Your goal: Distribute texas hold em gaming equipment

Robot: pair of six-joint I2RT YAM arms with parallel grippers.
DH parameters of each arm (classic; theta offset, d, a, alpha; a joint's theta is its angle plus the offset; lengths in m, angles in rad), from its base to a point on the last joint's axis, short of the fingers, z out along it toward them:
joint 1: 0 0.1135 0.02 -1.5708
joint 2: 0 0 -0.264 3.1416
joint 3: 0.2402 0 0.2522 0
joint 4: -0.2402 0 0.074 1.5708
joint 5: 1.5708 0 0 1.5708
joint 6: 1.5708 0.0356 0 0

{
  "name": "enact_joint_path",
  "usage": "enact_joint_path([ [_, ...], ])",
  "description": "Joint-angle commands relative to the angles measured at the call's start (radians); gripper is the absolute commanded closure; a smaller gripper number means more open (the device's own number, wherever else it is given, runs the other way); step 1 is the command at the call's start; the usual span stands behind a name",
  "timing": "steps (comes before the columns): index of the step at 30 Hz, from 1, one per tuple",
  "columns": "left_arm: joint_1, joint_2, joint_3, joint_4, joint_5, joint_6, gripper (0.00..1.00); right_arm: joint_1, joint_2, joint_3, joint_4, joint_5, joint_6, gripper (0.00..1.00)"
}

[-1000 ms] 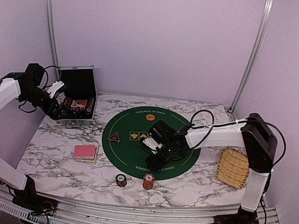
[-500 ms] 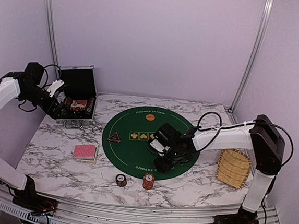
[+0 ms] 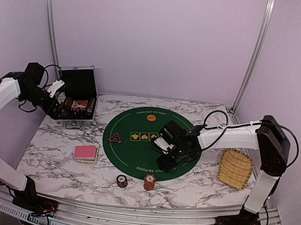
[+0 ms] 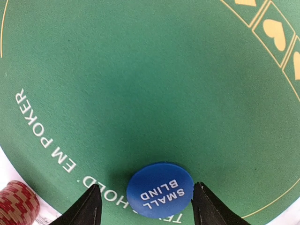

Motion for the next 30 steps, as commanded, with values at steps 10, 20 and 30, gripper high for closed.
enact_joint_path([
  [10,-0.004,-0.025,0.036,-0.027,0.005,0.014,0.01,-0.036,0.078,0.073,0.047,-0.006,0.005,0.44],
  [20,-0.004,-0.016,0.046,-0.027,0.0,0.019,0.01,-0.068,-0.011,-0.062,0.056,-0.002,0.027,0.61],
  [30,-0.004,-0.012,0.045,-0.027,0.004,0.02,0.01,-0.079,-0.048,-0.044,0.034,0.027,0.034,0.51],
])
